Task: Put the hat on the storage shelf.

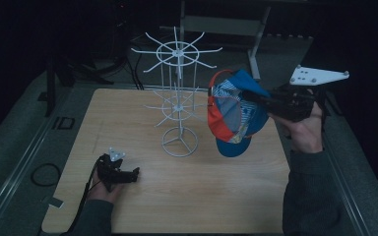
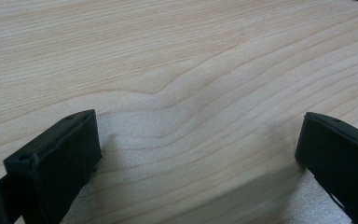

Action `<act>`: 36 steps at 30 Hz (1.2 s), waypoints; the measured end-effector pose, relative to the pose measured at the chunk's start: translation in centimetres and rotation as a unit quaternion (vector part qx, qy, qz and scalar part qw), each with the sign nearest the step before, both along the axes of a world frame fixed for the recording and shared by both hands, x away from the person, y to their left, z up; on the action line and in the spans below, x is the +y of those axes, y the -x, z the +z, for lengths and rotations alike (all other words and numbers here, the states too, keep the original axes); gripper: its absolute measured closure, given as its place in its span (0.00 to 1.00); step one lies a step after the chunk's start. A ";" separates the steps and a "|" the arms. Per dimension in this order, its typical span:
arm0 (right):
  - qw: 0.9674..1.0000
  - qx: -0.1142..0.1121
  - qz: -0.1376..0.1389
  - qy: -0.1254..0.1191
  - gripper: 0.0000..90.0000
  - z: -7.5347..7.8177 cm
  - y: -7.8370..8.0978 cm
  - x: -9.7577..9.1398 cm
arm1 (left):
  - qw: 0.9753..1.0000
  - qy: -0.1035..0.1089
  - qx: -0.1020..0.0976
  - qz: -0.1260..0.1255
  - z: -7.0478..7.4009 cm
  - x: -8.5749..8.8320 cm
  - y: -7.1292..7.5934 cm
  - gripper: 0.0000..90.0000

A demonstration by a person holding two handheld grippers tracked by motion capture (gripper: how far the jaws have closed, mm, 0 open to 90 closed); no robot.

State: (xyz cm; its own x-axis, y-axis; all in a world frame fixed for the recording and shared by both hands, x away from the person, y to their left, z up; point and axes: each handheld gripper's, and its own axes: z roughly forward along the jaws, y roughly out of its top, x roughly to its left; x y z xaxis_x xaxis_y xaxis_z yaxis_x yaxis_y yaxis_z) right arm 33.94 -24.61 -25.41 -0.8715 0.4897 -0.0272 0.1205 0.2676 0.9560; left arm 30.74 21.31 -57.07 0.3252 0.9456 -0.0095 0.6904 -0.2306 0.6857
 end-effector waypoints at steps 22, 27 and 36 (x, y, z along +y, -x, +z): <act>0.999 -0.018 -0.001 -0.030 0.98 1.3 -0.3 0.0 | 1.000 0.000 0.000 0.000 0.0 0.0 0.0 0.00; 0.999 -0.025 0.003 -0.046 0.98 1.7 -0.3 0.1 | 1.000 0.000 0.000 0.000 0.0 0.0 0.0 0.00; 0.998 -0.033 0.005 -0.056 0.98 2.1 0.2 -0.4 | 1.000 0.000 0.000 0.000 0.0 0.0 0.0 0.00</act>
